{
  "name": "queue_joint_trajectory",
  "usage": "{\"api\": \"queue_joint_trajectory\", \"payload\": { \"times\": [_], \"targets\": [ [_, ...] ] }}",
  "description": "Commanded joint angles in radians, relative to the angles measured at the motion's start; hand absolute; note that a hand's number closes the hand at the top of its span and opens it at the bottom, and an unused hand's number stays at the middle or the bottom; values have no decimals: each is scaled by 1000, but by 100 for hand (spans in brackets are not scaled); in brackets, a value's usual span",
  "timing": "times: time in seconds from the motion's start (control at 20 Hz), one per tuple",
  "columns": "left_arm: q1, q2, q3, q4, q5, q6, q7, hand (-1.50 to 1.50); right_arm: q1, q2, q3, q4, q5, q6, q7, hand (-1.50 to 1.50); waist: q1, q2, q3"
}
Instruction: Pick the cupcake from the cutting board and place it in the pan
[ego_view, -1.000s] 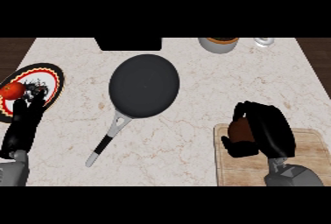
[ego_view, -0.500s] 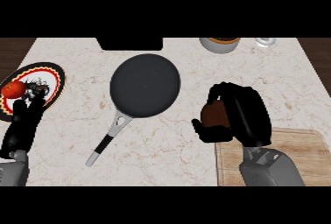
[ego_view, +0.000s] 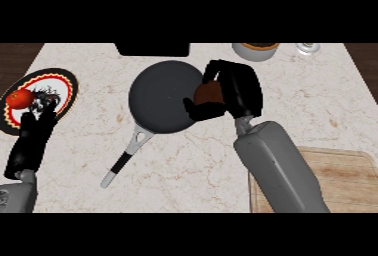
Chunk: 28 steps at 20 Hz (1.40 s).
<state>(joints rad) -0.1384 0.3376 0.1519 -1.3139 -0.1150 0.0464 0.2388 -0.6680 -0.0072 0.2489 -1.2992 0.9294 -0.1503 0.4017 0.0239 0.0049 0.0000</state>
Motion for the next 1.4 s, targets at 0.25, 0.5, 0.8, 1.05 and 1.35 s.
{"api": "queue_joint_trajectory", "payload": {
  "times": [0.25,0.5,0.8,1.05,1.35],
  "targets": [
    [-58,-23,-20,35,-14,-5,-18,0,-315,7,30,553,-234,-263,-41,150,44,15,0],
    [-129,-4,-17,59,-18,-18,12,0,-372,7,37,744,-326,-328,-132,150,75,29,0],
    [-128,-39,-51,39,-30,-14,5,0,-378,7,36,859,-445,-366,-248,150,112,39,2],
    [-165,-23,-52,40,-15,-51,21,0,-355,7,17,865,-612,-345,-288,-150,161,45,3],
    [-182,-52,-72,66,-36,-31,0,0,-378,7,3,910,-694,-344,-382,-150,168,55,3]
  ]
}}
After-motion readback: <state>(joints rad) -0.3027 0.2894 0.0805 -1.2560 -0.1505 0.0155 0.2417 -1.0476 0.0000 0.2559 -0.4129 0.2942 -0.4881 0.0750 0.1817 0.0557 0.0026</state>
